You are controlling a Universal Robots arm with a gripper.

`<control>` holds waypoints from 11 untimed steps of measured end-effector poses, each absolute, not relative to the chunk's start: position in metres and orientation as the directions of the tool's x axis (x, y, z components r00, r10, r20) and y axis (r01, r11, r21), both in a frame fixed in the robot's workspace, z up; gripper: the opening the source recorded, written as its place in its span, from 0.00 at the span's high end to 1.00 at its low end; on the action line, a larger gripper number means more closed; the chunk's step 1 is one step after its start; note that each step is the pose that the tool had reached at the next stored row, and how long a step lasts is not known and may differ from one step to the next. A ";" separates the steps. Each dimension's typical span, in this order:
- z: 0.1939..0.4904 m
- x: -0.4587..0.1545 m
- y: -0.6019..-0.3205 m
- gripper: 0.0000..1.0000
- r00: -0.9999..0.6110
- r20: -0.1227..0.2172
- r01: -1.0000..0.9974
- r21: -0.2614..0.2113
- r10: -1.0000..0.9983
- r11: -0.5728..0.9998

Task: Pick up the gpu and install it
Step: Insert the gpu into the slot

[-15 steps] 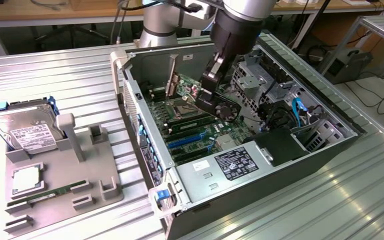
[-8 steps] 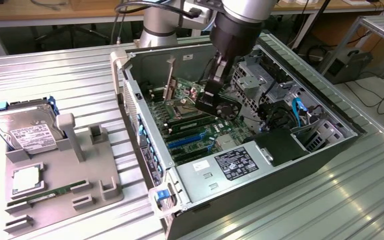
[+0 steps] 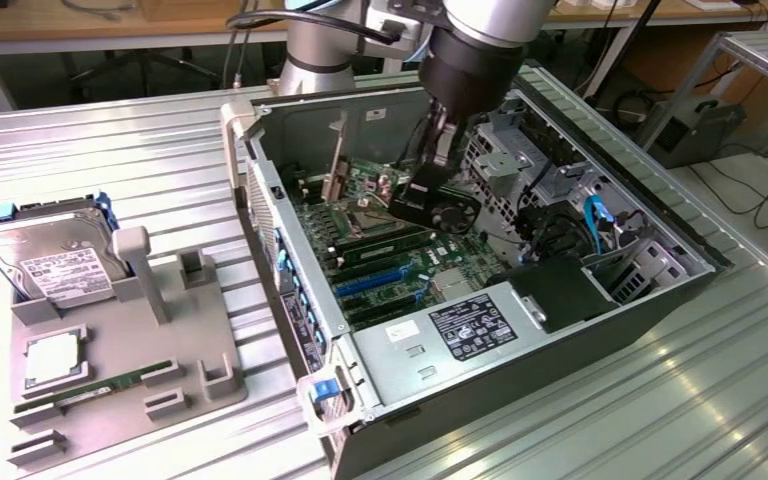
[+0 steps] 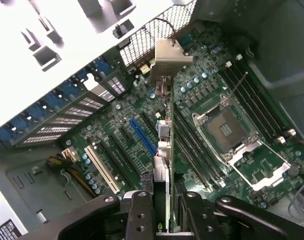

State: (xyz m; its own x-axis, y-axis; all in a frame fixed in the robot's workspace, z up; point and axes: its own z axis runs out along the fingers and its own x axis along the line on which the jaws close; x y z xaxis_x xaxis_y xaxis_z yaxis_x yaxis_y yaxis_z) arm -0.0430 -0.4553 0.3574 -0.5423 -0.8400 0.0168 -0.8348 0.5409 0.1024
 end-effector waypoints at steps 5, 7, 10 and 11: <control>0.356 -0.043 -0.455 0.74 -0.459 0.017 -0.883 0.103 -0.888 0.458; 0.355 -0.043 -0.455 0.74 -0.414 0.017 -0.905 0.102 -0.910 0.414; 0.353 -0.043 -0.455 0.74 -0.359 0.017 -0.928 0.102 -0.933 0.359; 0.352 -0.043 -0.455 0.74 -0.343 0.017 -0.934 0.102 -0.939 0.343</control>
